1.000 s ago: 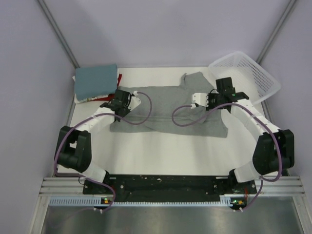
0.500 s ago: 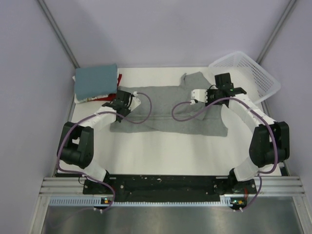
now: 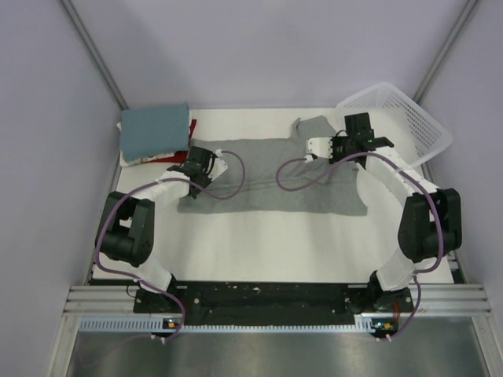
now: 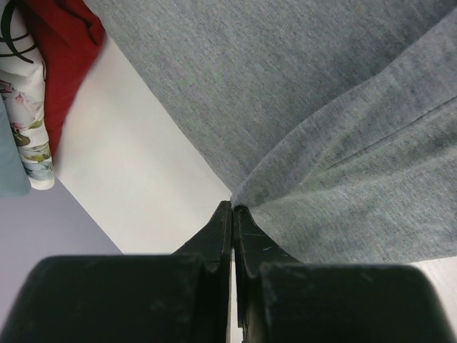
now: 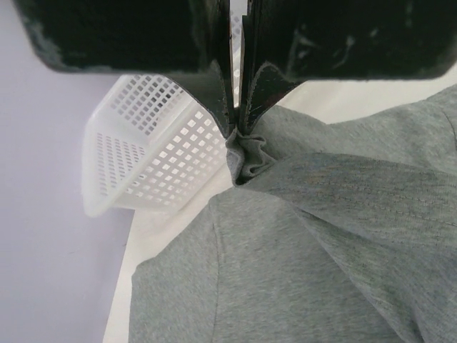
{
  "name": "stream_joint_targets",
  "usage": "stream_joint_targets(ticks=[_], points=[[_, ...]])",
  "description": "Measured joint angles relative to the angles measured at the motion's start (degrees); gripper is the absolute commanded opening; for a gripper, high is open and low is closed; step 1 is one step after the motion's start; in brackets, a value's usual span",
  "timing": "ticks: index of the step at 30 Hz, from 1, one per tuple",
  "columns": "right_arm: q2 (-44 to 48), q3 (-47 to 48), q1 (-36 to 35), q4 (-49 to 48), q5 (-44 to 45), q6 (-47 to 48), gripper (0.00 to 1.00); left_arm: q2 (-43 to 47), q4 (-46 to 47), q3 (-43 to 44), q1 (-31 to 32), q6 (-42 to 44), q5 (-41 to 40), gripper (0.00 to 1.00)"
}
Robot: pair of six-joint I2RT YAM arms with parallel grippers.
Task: Fold and stack the t-shirts
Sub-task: Fold the flattened tshirt in 1/3 of the way
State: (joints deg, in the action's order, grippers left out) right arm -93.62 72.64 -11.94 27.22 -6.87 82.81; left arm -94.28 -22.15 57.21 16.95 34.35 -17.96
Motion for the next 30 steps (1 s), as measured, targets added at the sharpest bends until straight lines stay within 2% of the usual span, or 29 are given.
stream_joint_targets(ticks=[28,29,30], points=[[-10.0,3.3,-0.7,-8.9,5.4,1.6,0.0,-1.9,2.9,-0.5,0.0,-0.2,-2.5,0.0],[-10.2,3.3,-0.7,-9.3,5.5,1.6,0.09,-1.9,3.0,-0.5,0.0,-0.2,-2.6,0.0],[-10.5,3.2,-0.7,-9.7,5.5,1.6,0.18,-2.0,3.1,-0.5,0.0,-0.2,-2.6,0.12]])
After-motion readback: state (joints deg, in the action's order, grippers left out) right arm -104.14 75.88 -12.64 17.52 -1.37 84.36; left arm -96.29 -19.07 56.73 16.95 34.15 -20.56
